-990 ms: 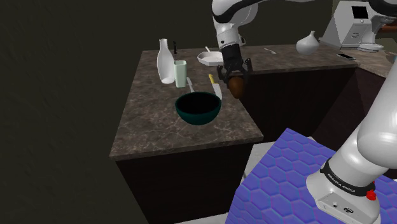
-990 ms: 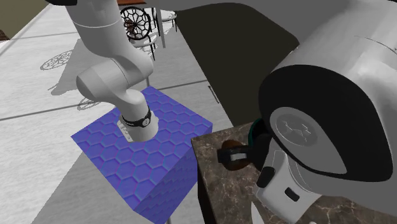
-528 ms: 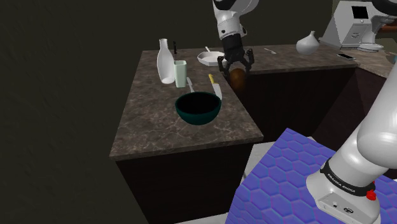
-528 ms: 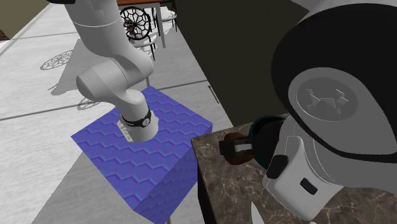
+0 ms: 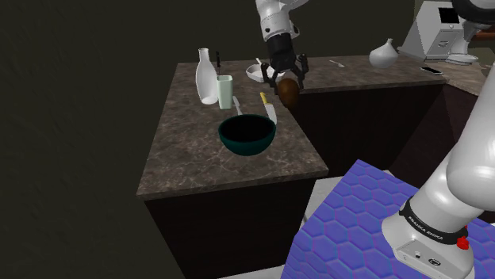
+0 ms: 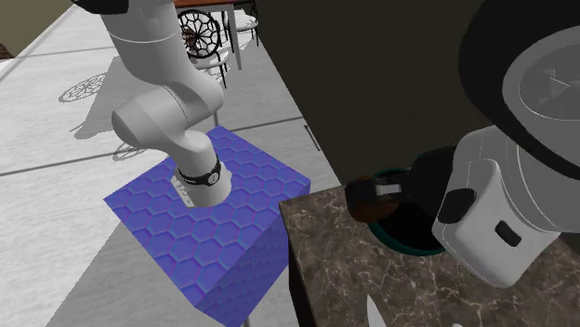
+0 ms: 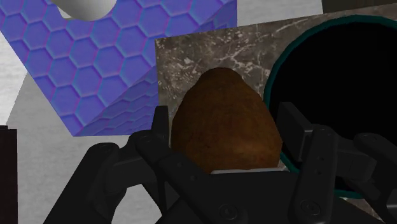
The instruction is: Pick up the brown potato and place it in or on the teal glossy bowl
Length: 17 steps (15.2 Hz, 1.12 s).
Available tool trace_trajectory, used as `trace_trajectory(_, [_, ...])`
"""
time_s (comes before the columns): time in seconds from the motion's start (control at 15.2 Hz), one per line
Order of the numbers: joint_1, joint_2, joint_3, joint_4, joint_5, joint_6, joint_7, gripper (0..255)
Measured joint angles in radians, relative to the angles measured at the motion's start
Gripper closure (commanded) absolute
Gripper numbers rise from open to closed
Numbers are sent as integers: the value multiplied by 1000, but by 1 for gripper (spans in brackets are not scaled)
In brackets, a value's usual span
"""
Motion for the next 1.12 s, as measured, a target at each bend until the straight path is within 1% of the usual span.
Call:
trace_trajectory(0.46, [83,174,53,257,48,-52,156,255])
trace_trajectory(0.59, [111,242,68,369,59,-85,208,255])
trace_trajectory(0.79, [122,264,71,370,60,-61,218,255])
trace_trajectory(1.12, [125,259,69,296,56,7,202,255])
